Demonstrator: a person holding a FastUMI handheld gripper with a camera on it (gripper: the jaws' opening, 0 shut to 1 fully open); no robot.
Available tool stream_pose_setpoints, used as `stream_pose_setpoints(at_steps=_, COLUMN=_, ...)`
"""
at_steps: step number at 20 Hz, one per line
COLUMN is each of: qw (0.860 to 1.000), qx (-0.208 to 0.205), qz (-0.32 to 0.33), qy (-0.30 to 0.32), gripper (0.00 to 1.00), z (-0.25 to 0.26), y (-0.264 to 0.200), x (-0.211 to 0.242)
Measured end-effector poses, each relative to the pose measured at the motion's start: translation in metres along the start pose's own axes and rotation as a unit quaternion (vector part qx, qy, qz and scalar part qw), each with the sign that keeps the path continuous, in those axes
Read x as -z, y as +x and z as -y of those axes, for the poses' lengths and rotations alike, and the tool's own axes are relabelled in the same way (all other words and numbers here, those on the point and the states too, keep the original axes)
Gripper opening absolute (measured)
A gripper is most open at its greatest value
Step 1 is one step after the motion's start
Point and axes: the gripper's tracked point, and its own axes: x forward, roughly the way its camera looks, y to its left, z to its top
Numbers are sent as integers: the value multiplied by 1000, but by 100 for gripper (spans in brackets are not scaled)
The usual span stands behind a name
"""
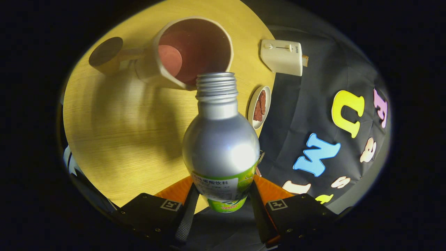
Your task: Take the bottle from table, then pour the juice into the cup, finally place the bottle on the coaster
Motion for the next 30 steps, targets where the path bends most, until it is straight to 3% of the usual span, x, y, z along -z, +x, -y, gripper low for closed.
stream_pose_setpoints(at_steps=30, qw=994, qx=-13, qz=-40, qy=-98, gripper=74, z=21, y=-13, x=7)
